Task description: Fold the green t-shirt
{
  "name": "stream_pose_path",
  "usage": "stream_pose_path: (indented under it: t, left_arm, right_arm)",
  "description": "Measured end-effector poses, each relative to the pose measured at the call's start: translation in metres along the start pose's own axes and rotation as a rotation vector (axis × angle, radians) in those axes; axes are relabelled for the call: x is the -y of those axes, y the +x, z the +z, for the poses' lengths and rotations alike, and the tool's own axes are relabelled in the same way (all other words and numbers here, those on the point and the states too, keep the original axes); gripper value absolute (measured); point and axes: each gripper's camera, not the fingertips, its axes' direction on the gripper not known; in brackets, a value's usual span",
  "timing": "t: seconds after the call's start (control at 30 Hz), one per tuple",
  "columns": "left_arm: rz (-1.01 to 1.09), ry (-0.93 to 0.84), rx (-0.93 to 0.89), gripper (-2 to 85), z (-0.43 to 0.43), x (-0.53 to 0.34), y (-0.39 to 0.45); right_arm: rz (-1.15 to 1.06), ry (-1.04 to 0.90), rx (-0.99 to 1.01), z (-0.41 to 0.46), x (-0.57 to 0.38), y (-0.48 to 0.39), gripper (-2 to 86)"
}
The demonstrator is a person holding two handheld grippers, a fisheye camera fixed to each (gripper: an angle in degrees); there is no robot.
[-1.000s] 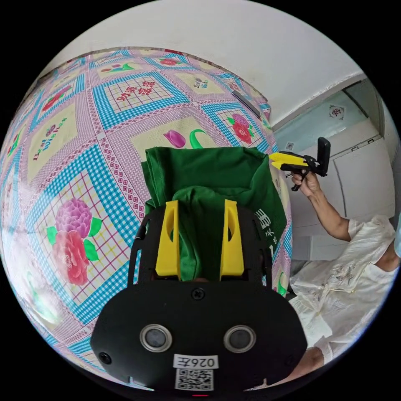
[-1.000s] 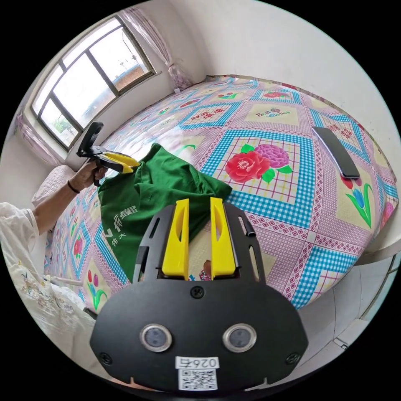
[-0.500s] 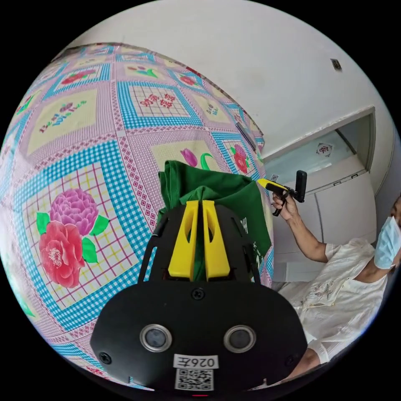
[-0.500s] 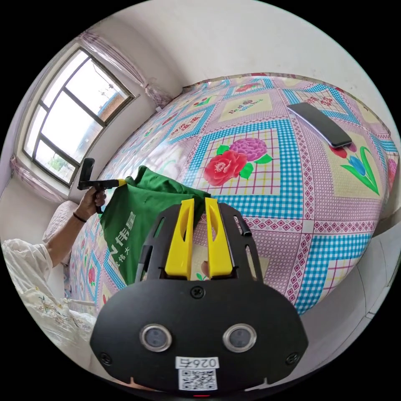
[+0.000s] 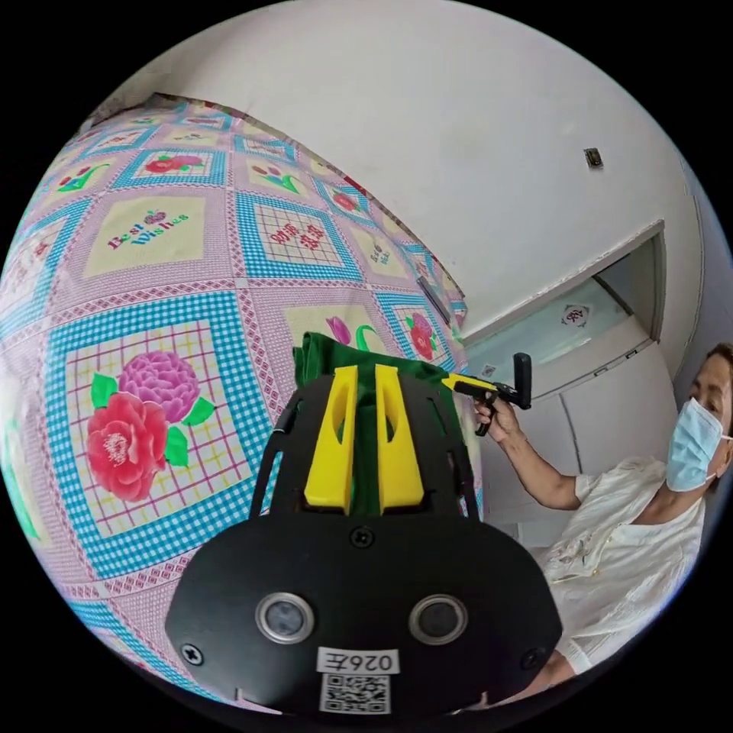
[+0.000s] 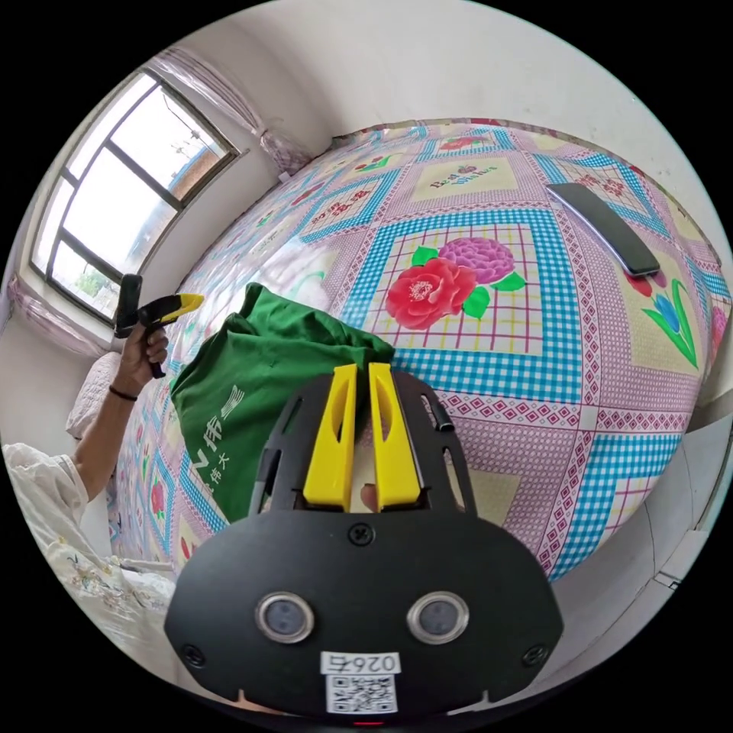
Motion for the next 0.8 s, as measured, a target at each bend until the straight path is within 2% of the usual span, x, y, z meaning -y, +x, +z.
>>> stream_pose_path:
  t: [0.07,0.13,0.27,0.43,0.53,0.63,0.7,0.77,0.8]
  left_arm:
    - [-0.003,-0.045,0.168,0.6,-0.001,0.008,0.006]
    - [0.044,-0.13,0.213,1.2,0.015,0.017,0.012]
    - [0.106,-0.276,0.18,8.4,0.05,0.036,0.01]
    - [0.167,-0.272,0.201,10.0,0.042,0.043,0.017]
    - [0.196,-0.36,0.242,8.4,0.053,0.047,0.014]
    - [0.19,-0.432,0.251,1.9,0.064,0.05,0.005]
    - [0.165,-0.341,0.221,0.8,0.048,0.051,0.004]
    - [0.127,-0.126,0.083,0.3,0.015,0.046,-0.003]
    - [0.105,-0.096,0.053,0.2,0.011,0.044,-0.008]
  right_arm:
    - [-0.009,0.016,-0.001,-0.003,-0.002,0.0,1.4]
    - [0.003,0.021,0.003,-0.001,-0.004,0.003,2.1]
    - [0.044,0.038,0.037,0.001,-0.005,0.016,2.9]
    - [0.042,0.054,0.044,-0.003,-0.001,0.024,2.5]
    - [0.042,0.054,0.046,0.001,0.003,0.029,1.6]
    - [0.047,0.055,0.049,0.007,0.005,0.034,-0.5]
    - [0.035,0.057,0.031,0.006,0.007,0.034,-1.0]
    - [0.014,0.074,-0.005,0.002,0.008,0.033,-1.3]
    - [0.011,0.077,-0.01,0.002,0.008,0.033,-1.4]
